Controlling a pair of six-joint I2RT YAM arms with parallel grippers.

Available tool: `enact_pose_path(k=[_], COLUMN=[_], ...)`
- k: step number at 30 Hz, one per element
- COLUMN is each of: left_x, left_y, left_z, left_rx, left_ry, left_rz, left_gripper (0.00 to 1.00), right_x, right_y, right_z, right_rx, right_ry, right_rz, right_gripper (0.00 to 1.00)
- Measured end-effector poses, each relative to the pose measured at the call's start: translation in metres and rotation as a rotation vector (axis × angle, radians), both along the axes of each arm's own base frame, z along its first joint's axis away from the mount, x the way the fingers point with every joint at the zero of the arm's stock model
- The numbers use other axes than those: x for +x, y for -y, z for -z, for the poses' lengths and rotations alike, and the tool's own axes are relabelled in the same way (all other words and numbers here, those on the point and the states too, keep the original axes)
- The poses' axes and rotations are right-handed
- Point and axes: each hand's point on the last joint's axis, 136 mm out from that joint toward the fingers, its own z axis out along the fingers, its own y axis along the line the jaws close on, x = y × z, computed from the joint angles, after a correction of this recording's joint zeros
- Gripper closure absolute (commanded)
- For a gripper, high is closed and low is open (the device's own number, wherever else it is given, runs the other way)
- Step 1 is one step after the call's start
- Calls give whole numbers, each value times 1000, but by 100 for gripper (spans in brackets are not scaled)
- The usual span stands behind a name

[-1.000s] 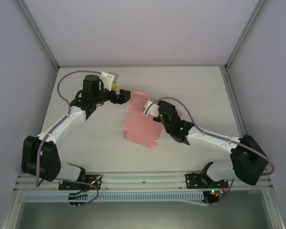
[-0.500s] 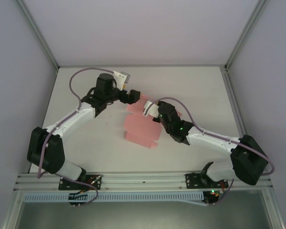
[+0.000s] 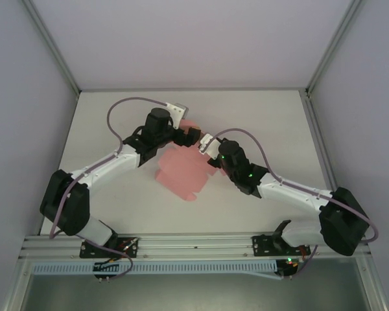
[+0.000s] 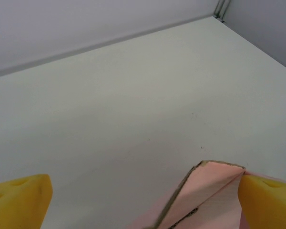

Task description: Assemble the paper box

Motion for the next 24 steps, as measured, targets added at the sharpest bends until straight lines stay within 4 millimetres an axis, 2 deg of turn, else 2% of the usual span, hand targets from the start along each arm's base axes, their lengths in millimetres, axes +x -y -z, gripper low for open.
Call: enact_pose_path(k=[5,9,14,20,24], left_x=[-2,-4,-11,-12,-5], left_y=[-4,-12,-23,-59,-98], left_z=[-10,-9,-8,-29,-42], left_rx=[-12,-2,-1,-59,-108], left_ry=[55,71,72,88,91], left_rz=[-46,-81,-93,-135,-218], left_gripper=[0,0,0,0,0], right_x=[-8,-15,-19,-21,-19], right_y=[0,-2,-4,-2,1], right_z=[-11,-22,-28,-33,-30], right_rx=[85,138,173,202,206], right_ry=[-9,4,15,18,10], right_rz=[-18,-47,-68,-80,-78], right_gripper=[92,92,98,98,98])
